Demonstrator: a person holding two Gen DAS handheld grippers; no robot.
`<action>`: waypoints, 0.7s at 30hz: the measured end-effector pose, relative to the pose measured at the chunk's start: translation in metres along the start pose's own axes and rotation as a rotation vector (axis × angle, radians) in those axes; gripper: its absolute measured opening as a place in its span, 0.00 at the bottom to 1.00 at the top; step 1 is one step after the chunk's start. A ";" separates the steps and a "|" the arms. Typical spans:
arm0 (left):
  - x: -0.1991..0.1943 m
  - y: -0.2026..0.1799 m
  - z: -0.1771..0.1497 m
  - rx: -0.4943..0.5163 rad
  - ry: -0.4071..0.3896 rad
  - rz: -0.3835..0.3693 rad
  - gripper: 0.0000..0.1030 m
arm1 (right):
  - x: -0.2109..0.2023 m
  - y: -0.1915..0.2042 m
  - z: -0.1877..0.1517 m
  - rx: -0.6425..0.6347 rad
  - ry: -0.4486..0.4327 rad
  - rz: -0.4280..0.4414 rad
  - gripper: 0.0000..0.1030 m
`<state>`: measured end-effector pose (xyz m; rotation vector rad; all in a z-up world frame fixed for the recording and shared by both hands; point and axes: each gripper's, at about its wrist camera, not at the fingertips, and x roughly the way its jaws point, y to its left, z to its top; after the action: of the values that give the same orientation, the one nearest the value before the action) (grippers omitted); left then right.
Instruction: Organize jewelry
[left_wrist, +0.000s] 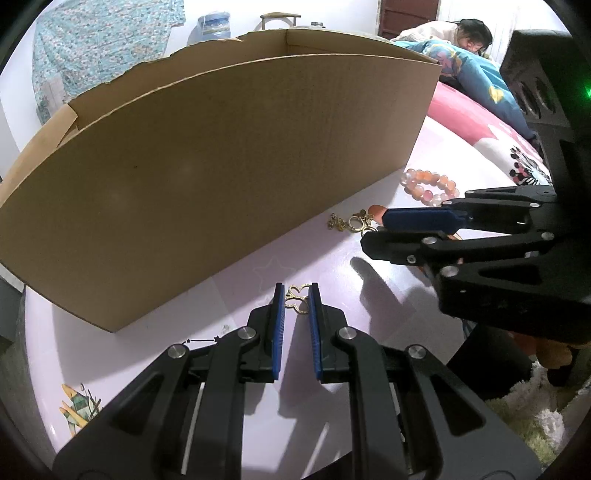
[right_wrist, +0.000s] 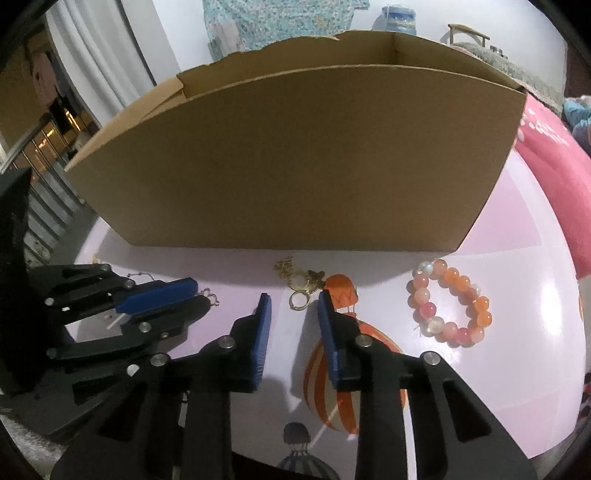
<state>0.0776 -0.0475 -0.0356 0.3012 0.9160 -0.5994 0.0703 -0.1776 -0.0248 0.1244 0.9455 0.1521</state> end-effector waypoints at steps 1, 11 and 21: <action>0.000 0.000 0.000 0.001 0.000 0.001 0.11 | 0.000 0.002 0.000 -0.007 -0.004 -0.008 0.23; -0.001 -0.001 0.000 0.008 0.000 0.007 0.11 | 0.005 0.008 0.001 -0.033 -0.010 -0.074 0.12; -0.001 -0.002 0.000 0.007 -0.007 0.012 0.11 | 0.003 0.004 -0.001 0.001 -0.008 -0.049 0.09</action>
<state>0.0762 -0.0486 -0.0348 0.3101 0.9048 -0.5928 0.0706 -0.1730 -0.0273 0.1023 0.9397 0.1060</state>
